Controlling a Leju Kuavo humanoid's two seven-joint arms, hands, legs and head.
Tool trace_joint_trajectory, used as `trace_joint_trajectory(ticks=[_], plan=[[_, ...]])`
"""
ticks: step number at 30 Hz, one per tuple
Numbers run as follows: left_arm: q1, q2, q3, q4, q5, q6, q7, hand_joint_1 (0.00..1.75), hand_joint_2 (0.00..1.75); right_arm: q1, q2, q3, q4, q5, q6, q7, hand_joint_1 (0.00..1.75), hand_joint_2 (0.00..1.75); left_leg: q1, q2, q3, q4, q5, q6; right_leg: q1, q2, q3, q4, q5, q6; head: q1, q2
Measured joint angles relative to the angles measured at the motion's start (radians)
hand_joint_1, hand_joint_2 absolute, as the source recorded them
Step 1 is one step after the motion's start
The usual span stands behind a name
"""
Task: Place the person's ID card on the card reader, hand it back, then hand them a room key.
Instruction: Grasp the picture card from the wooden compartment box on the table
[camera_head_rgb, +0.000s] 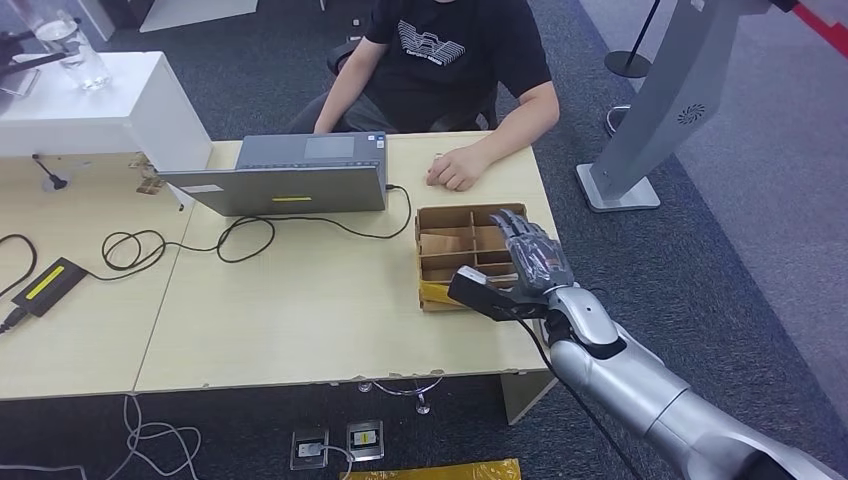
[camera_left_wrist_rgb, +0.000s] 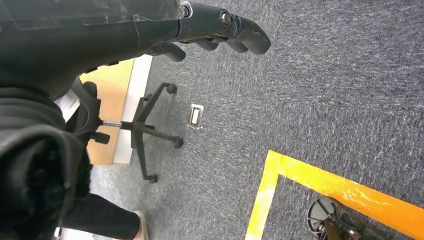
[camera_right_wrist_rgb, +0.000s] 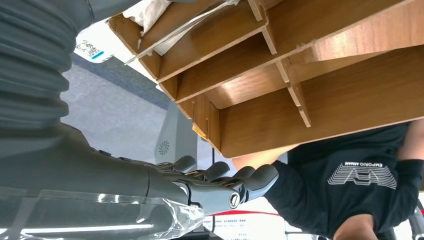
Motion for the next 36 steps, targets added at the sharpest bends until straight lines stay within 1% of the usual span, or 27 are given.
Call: trace_joint_trajectory(ticks=[18, 36], plan=[[0.001, -0.001, 0.0, 0.0, -0.003, 0.004, 0.002, 0.0, 0.0, -0.028, -0.011, 0.027, 0.03, -0.01, 0.03, 0.034, 0.0, 1.75, 0.0, 0.001, 0.0, 0.0, 0.0, 0.0, 0.0, 0.0, 0.0, 0.0, 0.0, 0.0, 0.0, 0.0], [0.001, -0.001, 0.001, 0.0, -0.004, 0.009, 0.002, 0.0, 0.0, -0.042, -0.026, 0.058, 0.031, -0.025, 0.032, 0.05, 0.0, 1.75, 0.0, 0.001, 0.0, 0.0, 0.0, 0.0, 0.0, 0.0, 0.0, 0.0, 0.0, 0.0, 0.0, 0.0]])
